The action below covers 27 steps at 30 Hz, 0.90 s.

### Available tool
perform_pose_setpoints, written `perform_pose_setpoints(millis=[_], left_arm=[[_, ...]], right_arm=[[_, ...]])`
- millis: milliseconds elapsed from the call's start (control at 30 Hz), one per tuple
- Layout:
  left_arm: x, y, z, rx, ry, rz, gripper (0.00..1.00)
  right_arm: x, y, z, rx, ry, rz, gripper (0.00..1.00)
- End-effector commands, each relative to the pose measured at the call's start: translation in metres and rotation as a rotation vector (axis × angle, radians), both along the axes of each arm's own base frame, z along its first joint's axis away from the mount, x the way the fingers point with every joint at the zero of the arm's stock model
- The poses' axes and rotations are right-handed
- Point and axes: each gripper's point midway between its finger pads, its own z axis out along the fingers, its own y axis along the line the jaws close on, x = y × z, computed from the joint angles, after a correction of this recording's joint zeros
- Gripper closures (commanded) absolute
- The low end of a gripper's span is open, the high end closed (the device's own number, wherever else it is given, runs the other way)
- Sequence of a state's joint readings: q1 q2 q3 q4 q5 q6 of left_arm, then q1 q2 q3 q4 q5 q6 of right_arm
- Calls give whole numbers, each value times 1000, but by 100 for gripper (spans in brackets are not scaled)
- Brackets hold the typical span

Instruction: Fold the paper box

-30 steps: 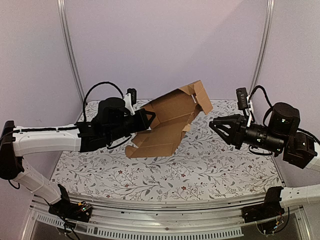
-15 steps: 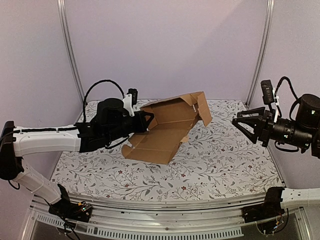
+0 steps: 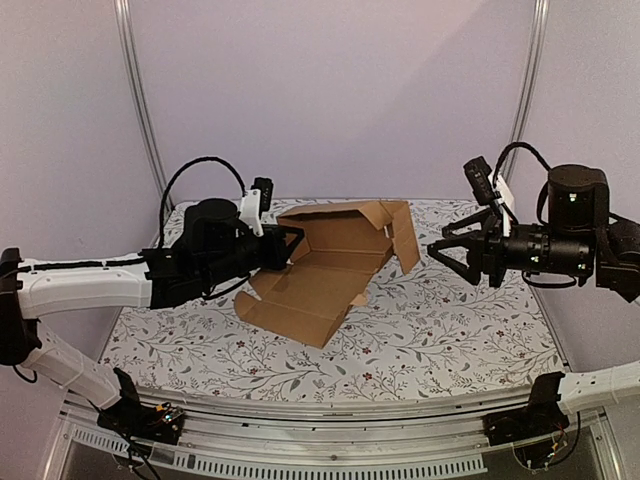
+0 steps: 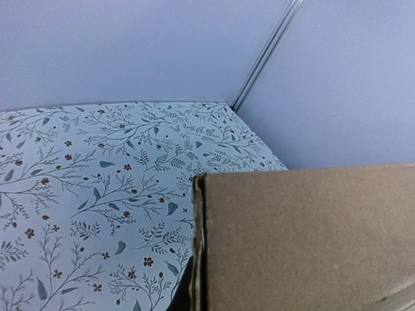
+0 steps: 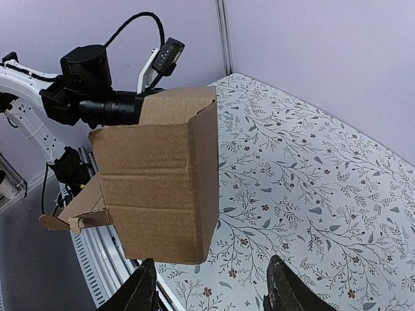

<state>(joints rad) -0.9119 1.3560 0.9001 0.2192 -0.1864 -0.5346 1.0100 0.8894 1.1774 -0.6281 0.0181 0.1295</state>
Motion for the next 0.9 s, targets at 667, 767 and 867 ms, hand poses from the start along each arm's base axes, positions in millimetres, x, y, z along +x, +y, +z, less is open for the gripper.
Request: perform_pose_setpoints(millis=[667,767,867], left_arm=[[1,10,2,25,-29,16,100],[3,12,2,32,-30,28,100],[4,14,1,42,-30,42,100]], right_arm=[[6,56,-4,9,56,126,57],[11,62,-6,9,63,115,60],[15,69,-9,8,75,115,61]])
